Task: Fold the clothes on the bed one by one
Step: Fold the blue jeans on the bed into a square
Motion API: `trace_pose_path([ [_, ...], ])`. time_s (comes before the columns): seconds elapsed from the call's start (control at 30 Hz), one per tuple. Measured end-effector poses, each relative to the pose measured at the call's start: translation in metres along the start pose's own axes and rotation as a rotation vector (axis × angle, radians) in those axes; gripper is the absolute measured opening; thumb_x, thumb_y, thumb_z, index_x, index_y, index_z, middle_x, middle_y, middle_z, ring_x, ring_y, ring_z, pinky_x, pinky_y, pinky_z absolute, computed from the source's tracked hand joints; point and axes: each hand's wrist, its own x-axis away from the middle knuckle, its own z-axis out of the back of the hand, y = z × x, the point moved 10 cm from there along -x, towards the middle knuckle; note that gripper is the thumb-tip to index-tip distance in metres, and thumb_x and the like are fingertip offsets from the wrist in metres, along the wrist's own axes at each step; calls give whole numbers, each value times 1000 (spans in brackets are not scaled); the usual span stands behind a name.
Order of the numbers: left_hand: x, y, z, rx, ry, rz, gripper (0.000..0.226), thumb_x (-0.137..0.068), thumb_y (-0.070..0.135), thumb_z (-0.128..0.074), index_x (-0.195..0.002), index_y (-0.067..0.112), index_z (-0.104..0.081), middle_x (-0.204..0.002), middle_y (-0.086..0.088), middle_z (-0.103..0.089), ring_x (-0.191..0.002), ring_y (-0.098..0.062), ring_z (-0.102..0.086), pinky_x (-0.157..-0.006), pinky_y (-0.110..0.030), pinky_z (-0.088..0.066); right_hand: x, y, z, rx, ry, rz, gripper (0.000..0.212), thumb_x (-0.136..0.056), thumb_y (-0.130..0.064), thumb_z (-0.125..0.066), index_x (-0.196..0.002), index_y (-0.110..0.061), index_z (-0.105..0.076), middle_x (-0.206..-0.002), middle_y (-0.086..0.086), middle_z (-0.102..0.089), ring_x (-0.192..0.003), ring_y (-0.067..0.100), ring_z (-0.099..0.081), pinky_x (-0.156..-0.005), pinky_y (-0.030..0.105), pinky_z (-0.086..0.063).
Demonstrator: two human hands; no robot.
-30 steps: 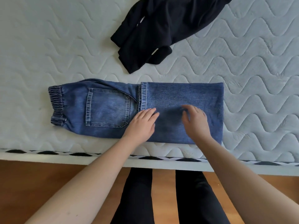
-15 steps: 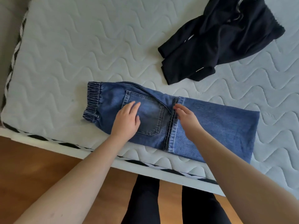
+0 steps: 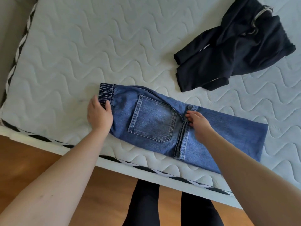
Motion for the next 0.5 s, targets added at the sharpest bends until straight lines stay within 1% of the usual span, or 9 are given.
trace_pose_path([
  [0.03, -7, -15, -2, 54, -42, 100, 63, -97, 44, -51, -145, 6, -37, -144, -19, -46, -131, -37, -44, -106, -50, -39, -1, 1, 0, 14, 4, 2, 23, -101, -21, -43, -96, -31, -62, -98, -10, -65, -96, 11, -56, -89, 30, -44],
  [0.07, -11, -24, -5, 90, -87, 156, 63, -93, 48, -55, -139, 6, -43, -137, -18, -53, -124, -38, -51, -101, -49, -44, -3, 1, 0, 25, 11, 3, 24, -102, -21, -41, -95, -32, -61, -99, -10, -64, -98, 12, -56, -90, 31, -43],
  [0.13, -17, -25, -7, 120, -147, 135, 52, -89, 50, -63, -118, 7, -58, -116, -13, -65, -104, -33, -62, -85, -41, -49, -4, 2, 0, 34, 20, 3, 26, -103, -21, -39, -95, -32, -61, -100, -9, -64, -101, 12, -56, -89, 31, -43],
  [0.17, -19, -23, -7, 132, -174, 109, 46, -87, 49, -66, -108, 9, -61, -106, -9, -67, -93, -29, -63, -78, -35, -48, -5, 2, -1, 37, 20, 3, 27, -104, -21, -38, -95, -32, -61, -100, -9, -64, -101, 13, -56, -88, 30, -42],
  [0.2, -21, -22, -7, 149, -208, 100, 42, -85, 50, -69, -102, 12, -62, -99, -5, -67, -86, -25, -61, -74, -32, -46, -5, 1, -1, 39, 18, 2, 27, -104, -21, -38, -95, -32, -61, -100, -9, -64, -100, 12, -55, -87, 30, -42],
  [0.23, -21, -22, -7, 170, -253, 107, 40, -83, 50, -72, -99, 14, -63, -96, -4, -68, -84, -23, -61, -74, -33, -48, -4, 1, -1, 40, 16, 3, 27, -104, -20, -37, -95, -31, -60, -100, -8, -63, -99, 12, -55, -86, 30, -42],
  [0.3, -19, -19, -8, 181, -346, 117, 36, -80, 45, -76, -98, 15, -67, -97, -5, -70, -87, -25, -65, -80, -37, -53, -3, 0, -2, 35, 8, 7, 27, -104, -20, -37, -95, -29, -61, -99, -7, -63, -95, 12, -55, -85, 29, -43],
  [0.4, -7, 5, 5, 79, -392, -14, 23, -80, 31, -77, -98, 20, -66, -93, -2, -69, -84, -23, -62, -73, -30, -44, -2, -2, -2, 22, -22, 15, 25, -103, -22, -38, -97, -27, -62, -97, -6, -62, -91, 11, -55, -83, 25, -45],
  [0.5, 31, 40, 25, 133, -477, -93, 32, -76, 25, -78, -104, 29, -62, -92, 8, -67, -83, -15, -62, -70, -28, -43, 0, -1, -3, 1, -51, 8, 24, -103, -28, -40, -97, -25, -64, -99, -4, -62, -93, 11, -55, -91, 27, -45],
])
